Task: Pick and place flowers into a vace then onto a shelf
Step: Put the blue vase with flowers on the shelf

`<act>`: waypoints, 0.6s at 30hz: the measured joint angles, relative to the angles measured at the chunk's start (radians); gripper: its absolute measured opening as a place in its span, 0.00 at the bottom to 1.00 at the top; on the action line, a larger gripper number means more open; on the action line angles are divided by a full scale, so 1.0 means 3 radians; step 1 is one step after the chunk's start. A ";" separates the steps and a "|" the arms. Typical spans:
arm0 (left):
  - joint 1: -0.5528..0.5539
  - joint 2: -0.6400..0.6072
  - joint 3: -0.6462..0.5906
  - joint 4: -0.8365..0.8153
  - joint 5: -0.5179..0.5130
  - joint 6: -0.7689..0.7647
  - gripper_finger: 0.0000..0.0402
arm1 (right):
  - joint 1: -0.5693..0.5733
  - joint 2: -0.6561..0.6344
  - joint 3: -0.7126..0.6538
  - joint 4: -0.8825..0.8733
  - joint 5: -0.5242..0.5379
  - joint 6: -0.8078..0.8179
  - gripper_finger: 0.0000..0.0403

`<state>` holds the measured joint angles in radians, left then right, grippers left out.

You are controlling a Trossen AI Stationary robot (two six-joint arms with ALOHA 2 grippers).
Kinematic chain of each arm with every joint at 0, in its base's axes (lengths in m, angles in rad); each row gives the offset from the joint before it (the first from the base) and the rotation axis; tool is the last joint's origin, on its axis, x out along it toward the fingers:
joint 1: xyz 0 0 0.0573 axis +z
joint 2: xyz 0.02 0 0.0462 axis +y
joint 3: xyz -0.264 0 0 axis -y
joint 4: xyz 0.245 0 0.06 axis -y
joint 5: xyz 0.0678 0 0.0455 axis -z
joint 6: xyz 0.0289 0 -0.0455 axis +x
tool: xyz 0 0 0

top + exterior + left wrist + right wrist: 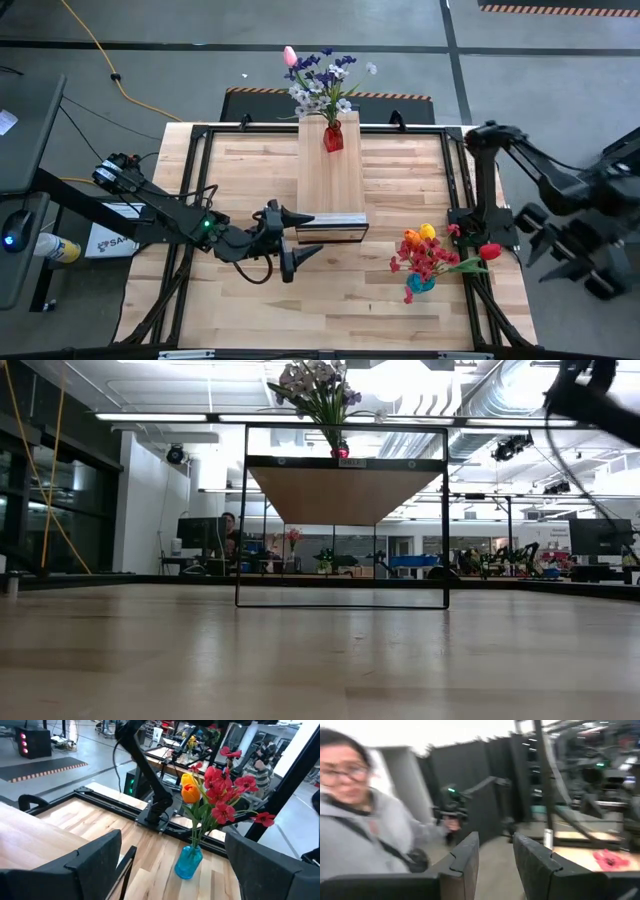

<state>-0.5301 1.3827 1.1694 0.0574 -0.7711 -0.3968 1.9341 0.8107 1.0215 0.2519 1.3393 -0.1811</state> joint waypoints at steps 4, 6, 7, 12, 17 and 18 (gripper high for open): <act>0.0001 0.0000 0.0000 0.0000 0.0092 0.0015 0.96 | -0.0095 0.0460 0.0365 -0.0004 0.0396 -0.0061 0.28; 0.0001 0.0000 0.0000 -0.0001 0.0165 0.0018 0.96 | -0.0191 0.0631 0.0523 -0.0002 0.0530 -0.0127 0.28; 0.0000 0.0000 0.0000 0.0000 0.0211 0.0020 0.96 | -0.0254 0.0695 0.0583 -0.0002 0.0611 -0.0166 0.28; 0.0000 0.0000 0.0000 -0.0003 0.0440 0.0021 0.97 | -0.0656 0.0837 0.0688 -0.0016 0.0734 -0.0236 0.28; 0.0000 0.0000 0.0000 -0.0028 0.0659 0.0021 0.96 | -0.1214 0.0827 0.0688 -0.0377 0.0463 -0.0106 0.28; 0.0000 0.0000 0.0000 -0.0027 0.0716 0.0021 0.96 | -0.1352 0.0826 0.0688 -0.0461 0.0373 -0.0074 0.28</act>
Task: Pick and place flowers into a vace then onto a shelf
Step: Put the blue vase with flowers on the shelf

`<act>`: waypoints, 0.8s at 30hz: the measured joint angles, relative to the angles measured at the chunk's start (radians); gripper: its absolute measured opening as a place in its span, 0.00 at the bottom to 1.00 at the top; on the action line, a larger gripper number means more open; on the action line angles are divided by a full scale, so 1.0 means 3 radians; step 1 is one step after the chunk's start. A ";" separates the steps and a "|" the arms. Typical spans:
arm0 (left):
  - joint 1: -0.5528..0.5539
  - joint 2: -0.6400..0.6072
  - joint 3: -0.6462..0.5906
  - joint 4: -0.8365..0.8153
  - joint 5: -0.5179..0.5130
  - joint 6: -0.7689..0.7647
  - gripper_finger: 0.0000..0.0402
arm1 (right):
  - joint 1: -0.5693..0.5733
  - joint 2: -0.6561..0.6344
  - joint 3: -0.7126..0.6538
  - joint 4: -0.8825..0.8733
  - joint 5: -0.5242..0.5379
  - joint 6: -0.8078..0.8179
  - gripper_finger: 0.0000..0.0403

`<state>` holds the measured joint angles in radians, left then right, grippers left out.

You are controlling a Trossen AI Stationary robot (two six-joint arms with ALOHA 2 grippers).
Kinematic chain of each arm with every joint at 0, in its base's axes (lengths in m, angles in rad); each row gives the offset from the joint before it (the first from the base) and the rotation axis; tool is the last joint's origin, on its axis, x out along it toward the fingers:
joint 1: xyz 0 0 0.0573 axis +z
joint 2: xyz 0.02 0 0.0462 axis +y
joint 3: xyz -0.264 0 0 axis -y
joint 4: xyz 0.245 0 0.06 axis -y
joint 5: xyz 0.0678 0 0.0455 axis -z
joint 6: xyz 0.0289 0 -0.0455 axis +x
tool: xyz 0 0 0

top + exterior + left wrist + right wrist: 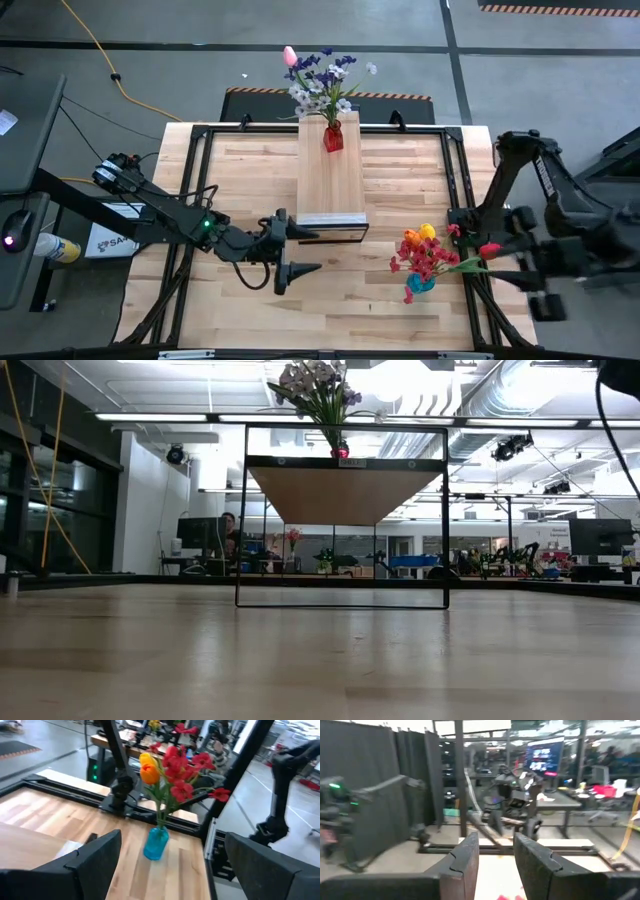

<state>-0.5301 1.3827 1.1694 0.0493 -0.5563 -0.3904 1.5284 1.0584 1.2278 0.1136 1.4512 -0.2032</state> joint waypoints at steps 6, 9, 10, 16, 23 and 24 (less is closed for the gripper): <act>-0.0001 -0.0001 0.0000 -0.0028 0.0299 0.0000 0.96 | -0.0728 -0.0128 0.0000 -0.0799 -0.0542 0.0421 0.28; -0.0001 -0.0001 0.0000 -0.0072 0.0402 0.0000 0.96 | -0.1124 -0.0287 0.0000 -0.1539 -0.0979 0.0976 0.28; -0.0001 0.0000 0.0000 -0.0085 0.0429 0.0000 0.96 | -0.1256 -0.0342 0.0000 -0.1804 -0.1119 0.1194 0.28; -0.0001 -0.0001 0.0000 -0.0125 0.0525 -0.0007 0.96 | -0.1856 -0.0739 0.0000 -0.2941 -0.1468 0.1862 0.28; -0.0001 -0.0001 0.0000 -0.0181 0.0517 -0.0025 0.96 | -0.1905 -0.1447 0.0002 -0.3158 -0.1599 0.1496 0.28; -0.0001 -0.0001 0.0000 -0.0180 0.0514 -0.0025 0.96 | -0.1905 -0.1550 0.0008 -0.3262 -0.1605 0.1508 0.28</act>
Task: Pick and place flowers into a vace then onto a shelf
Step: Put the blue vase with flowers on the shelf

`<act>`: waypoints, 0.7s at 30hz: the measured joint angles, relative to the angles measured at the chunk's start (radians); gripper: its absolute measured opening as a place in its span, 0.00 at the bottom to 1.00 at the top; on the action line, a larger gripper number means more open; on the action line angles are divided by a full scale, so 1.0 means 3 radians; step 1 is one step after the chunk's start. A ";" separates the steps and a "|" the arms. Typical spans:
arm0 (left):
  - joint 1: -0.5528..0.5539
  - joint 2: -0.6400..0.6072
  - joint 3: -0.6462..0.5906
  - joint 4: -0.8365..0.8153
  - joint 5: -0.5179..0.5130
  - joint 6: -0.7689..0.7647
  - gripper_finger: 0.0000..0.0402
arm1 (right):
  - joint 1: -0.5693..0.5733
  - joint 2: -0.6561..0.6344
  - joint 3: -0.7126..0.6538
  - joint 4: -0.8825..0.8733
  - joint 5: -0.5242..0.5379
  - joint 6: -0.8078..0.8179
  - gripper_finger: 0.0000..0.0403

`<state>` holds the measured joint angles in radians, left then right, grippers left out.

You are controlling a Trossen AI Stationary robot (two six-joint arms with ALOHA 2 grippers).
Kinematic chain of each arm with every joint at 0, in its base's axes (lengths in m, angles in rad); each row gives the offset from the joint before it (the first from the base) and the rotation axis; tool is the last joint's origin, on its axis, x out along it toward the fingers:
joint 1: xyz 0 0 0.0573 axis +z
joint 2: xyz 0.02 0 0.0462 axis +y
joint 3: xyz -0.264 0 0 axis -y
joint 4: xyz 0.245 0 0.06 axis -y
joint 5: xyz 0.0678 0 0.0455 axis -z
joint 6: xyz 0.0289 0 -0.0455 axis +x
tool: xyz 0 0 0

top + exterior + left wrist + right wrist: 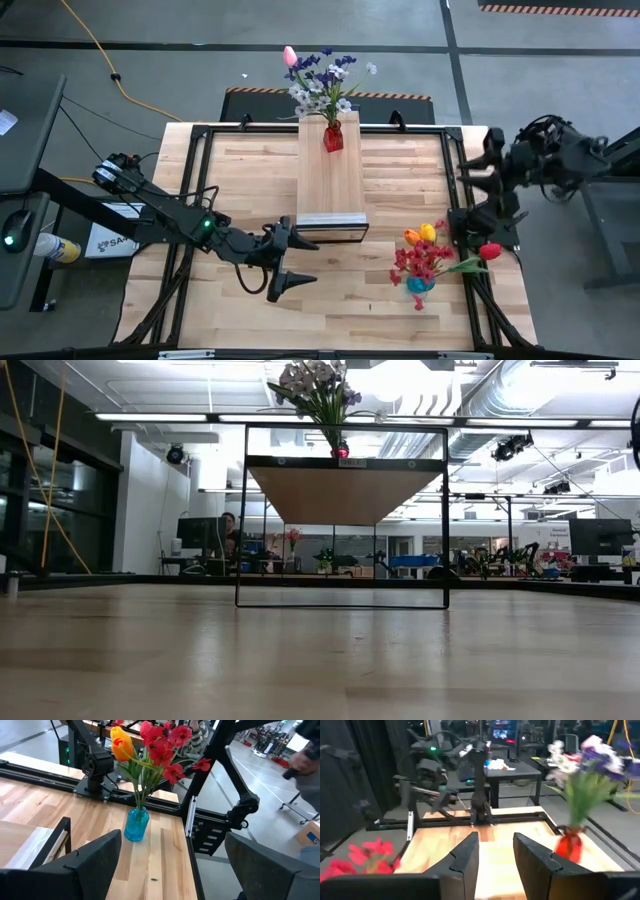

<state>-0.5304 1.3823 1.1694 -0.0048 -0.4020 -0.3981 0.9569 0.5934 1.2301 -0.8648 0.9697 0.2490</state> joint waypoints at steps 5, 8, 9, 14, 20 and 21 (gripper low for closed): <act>0.0000 0.0000 0.0000 0.0005 -0.0110 -0.0004 0.97 | 0.0000 -0.0413 -0.0004 -0.0637 -0.0104 0.0315 0.28; 0.0000 0.0000 0.0000 0.0006 -0.0240 -0.0056 0.96 | -0.0005 -0.0621 -0.0003 -0.0941 -0.0232 0.0466 0.28; 0.0000 0.0000 0.0000 0.0006 -0.0285 -0.0085 0.96 | -0.0006 -0.0677 -0.0004 -0.1038 -0.0266 0.0512 0.28; 0.0001 0.0000 0.0000 0.0007 -0.0439 -0.0148 0.97 | -0.0008 -0.0942 -0.0004 -0.1375 -0.0390 0.0633 0.28; 0.0001 0.0000 0.0000 0.0006 -0.0593 -0.0150 0.96 | -0.0180 -0.1298 -0.0006 -0.1783 -0.0595 0.0742 0.28; 0.0001 0.0000 0.0000 0.0006 -0.0599 -0.0150 0.96 | -0.0242 -0.1366 -0.0007 -0.1832 -0.0656 0.0741 0.28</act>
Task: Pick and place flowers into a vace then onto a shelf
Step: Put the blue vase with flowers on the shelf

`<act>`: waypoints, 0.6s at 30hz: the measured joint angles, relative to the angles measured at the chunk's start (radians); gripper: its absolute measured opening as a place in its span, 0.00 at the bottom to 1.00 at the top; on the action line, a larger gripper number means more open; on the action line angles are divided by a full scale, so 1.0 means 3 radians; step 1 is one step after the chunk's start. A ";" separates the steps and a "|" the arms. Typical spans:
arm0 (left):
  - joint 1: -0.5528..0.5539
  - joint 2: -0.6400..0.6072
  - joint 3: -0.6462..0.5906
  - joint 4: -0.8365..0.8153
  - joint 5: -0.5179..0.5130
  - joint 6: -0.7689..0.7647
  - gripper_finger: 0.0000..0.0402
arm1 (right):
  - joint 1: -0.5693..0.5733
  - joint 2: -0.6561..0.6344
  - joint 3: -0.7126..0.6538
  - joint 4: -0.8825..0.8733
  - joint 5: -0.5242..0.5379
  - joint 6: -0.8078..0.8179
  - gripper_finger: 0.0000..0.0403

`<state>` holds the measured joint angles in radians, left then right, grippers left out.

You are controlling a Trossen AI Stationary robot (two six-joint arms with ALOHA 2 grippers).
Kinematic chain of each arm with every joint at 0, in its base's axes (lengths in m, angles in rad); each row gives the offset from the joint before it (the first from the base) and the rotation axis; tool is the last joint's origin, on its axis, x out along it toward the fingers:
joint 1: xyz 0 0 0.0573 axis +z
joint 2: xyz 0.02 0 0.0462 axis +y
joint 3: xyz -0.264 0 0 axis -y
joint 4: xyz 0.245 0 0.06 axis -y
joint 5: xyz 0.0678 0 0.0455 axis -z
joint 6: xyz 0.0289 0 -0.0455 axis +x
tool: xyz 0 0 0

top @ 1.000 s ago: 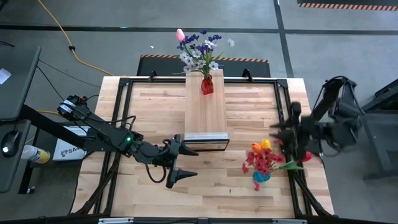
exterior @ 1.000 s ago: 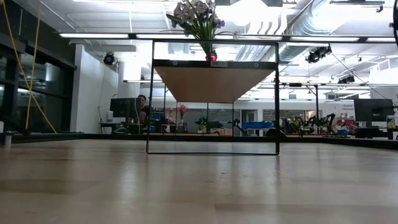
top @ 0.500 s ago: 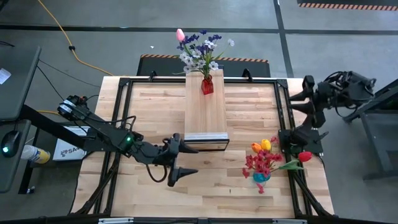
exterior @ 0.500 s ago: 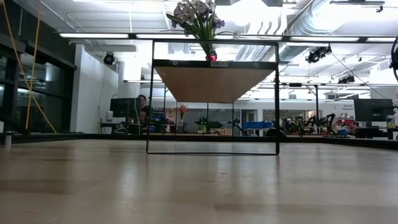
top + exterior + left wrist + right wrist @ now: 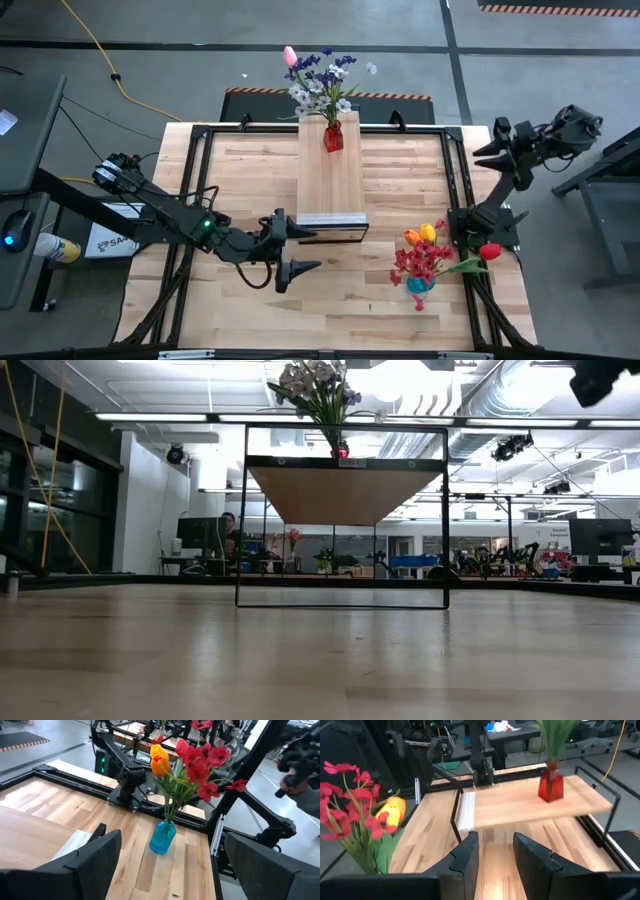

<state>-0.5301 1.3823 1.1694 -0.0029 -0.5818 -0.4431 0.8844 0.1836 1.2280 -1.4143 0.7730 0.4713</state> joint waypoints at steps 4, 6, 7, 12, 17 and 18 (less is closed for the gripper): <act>-0.0001 0.0000 0.0000 0.0000 -0.0002 0.0000 0.97 | -0.0286 -0.0285 -0.0001 -0.0085 -0.0192 -0.0126 0.28; -0.0001 0.0000 0.0000 0.0001 -0.0002 0.0000 0.96 | -0.0447 -0.0417 0.0000 -0.0102 -0.0355 -0.0198 0.28; -0.0001 0.0000 0.0000 0.0001 -0.0002 0.0000 0.96 | -0.0526 -0.0477 0.0000 -0.0127 -0.0451 -0.0215 0.28; -0.0001 0.0000 0.0000 0.0000 -0.0050 0.0000 0.97 | -0.0916 -0.0566 -0.0004 -0.0395 -0.0835 -0.0092 0.28; -0.0001 0.0000 0.0000 0.0001 -0.0245 0.0000 0.96 | -0.1222 -0.0562 -0.0254 -0.0470 -0.1123 -0.0078 0.28; -0.0001 0.0000 0.0000 0.0001 -0.0295 0.0000 0.96 | -0.1265 -0.0562 -0.0312 -0.0466 -0.1170 -0.0071 0.28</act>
<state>-0.5304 1.3823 1.1694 -0.0025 -0.6703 -0.4431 0.5049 0.0149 1.1345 -1.5542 0.4222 0.4501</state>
